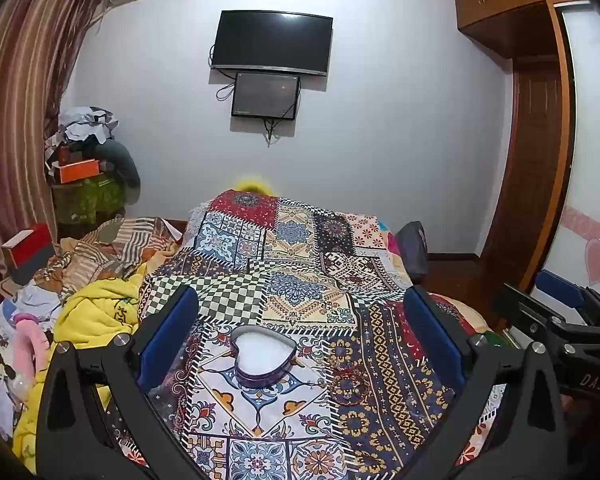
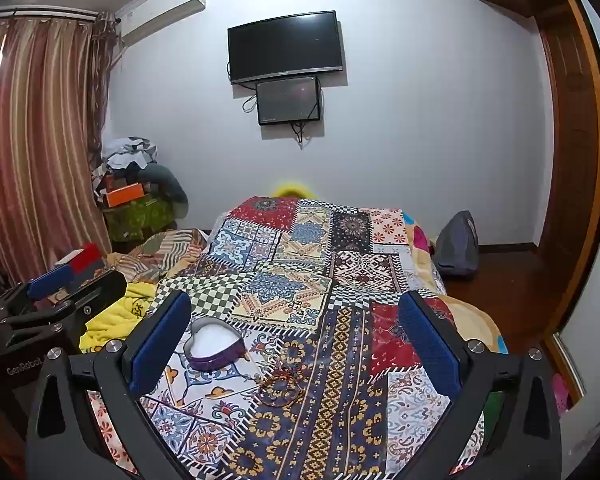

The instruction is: Organize jewelry

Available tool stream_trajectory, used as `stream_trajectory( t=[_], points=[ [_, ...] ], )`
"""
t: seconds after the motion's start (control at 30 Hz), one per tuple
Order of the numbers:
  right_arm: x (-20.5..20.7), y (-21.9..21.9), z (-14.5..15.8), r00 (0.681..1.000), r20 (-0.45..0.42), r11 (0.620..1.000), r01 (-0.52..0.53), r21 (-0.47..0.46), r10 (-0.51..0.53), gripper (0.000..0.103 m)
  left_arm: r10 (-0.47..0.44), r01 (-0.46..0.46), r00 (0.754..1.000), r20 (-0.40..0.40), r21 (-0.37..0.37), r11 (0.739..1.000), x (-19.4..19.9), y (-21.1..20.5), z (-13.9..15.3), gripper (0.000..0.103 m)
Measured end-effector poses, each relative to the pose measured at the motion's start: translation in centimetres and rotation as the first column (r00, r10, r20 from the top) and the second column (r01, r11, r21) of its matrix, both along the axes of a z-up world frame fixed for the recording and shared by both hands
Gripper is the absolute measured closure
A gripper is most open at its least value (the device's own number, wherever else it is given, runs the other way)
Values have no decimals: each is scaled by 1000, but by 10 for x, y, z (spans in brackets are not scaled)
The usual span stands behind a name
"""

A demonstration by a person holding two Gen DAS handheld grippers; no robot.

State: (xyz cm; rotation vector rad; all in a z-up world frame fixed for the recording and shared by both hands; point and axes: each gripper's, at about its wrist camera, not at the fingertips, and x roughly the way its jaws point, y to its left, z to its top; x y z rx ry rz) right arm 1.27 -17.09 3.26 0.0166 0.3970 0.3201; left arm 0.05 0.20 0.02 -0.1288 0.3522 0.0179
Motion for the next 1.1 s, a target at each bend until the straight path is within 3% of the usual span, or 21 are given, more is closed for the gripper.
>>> stream_trajectory(
  t=[1.1],
  points=[
    [-4, 1, 1, 1000, 3, 1000, 1, 1, -1, 0, 9, -9, 1000, 13, 17, 1000, -10, -3, 3, 0]
  ],
)
